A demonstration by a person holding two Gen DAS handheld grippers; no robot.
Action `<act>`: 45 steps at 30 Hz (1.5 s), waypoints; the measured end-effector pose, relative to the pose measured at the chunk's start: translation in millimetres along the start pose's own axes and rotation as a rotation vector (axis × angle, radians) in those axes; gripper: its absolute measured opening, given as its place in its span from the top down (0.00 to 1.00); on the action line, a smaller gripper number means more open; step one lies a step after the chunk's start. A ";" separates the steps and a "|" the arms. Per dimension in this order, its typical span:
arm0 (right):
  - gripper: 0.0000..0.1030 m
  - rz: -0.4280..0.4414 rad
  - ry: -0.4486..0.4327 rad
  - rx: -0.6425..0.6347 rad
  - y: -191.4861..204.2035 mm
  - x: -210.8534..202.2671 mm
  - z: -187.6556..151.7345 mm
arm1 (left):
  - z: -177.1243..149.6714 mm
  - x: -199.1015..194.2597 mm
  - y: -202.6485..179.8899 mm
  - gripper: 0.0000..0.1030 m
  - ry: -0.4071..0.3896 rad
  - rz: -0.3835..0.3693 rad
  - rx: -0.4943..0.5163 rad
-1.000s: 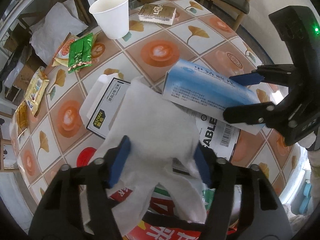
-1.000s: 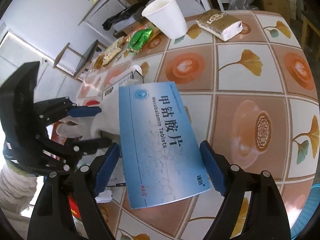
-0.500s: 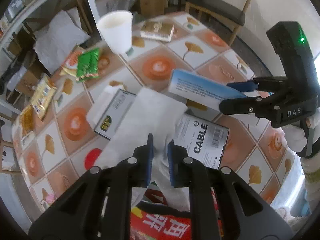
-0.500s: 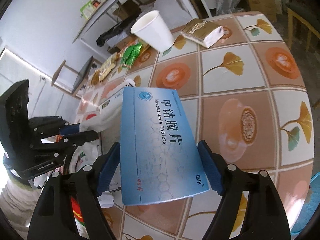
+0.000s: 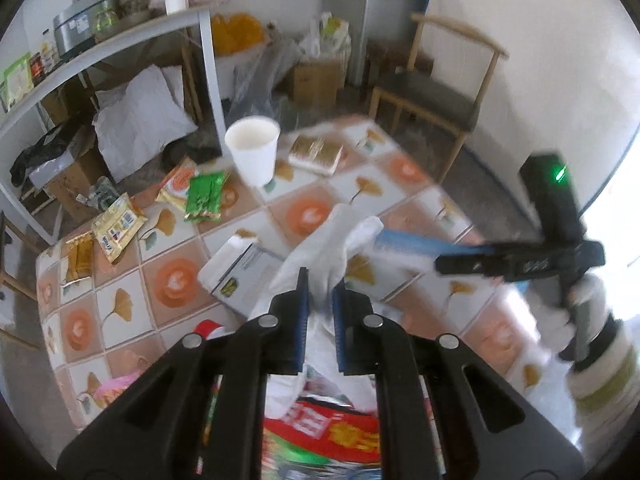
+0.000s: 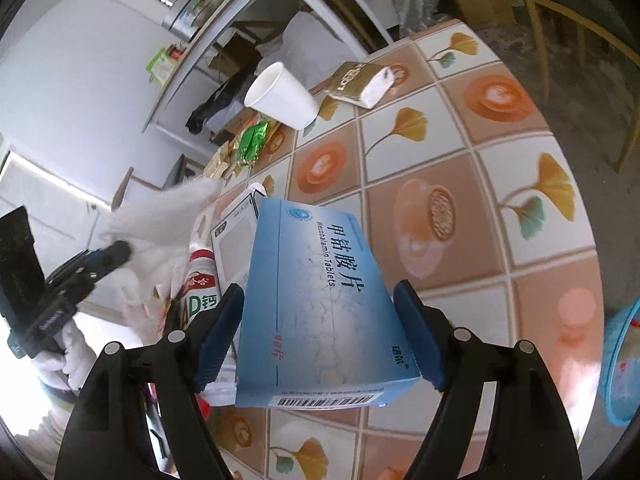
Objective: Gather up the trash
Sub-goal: 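Grasp the blue medicine box with the right tool while the left tool grasps the white glove, then carry the blue box and white glove with both tools over the wastebasket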
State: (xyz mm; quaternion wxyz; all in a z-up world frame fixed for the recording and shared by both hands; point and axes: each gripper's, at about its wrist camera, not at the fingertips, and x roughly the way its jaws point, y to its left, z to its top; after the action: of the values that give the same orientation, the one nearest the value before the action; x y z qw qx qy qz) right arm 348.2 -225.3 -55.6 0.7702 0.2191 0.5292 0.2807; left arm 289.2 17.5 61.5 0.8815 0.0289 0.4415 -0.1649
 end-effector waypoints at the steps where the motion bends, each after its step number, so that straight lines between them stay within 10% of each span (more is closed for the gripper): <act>1: 0.28 0.003 -0.008 0.011 -1.7 -4.1 -2.5 | 0.2 -5.7 -3.3 0.91 -0.020 -0.012 -0.011; 14: 0.28 0.072 -0.108 0.134 -17.9 -76.2 -40.9 | -12.8 -50.4 -64.1 0.91 -0.214 -0.189 -0.113; 45: 0.28 0.132 -0.225 0.254 -22.1 -133.9 -93.4 | -44.1 -52.7 -98.3 0.91 -0.214 -0.260 -0.113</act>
State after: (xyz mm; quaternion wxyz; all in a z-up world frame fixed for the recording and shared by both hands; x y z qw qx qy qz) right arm 227.3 -327.0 -9.1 0.7706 0.3788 0.4554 0.2352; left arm 194.9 -52.7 85.5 0.8949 -0.0958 0.3540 -0.2543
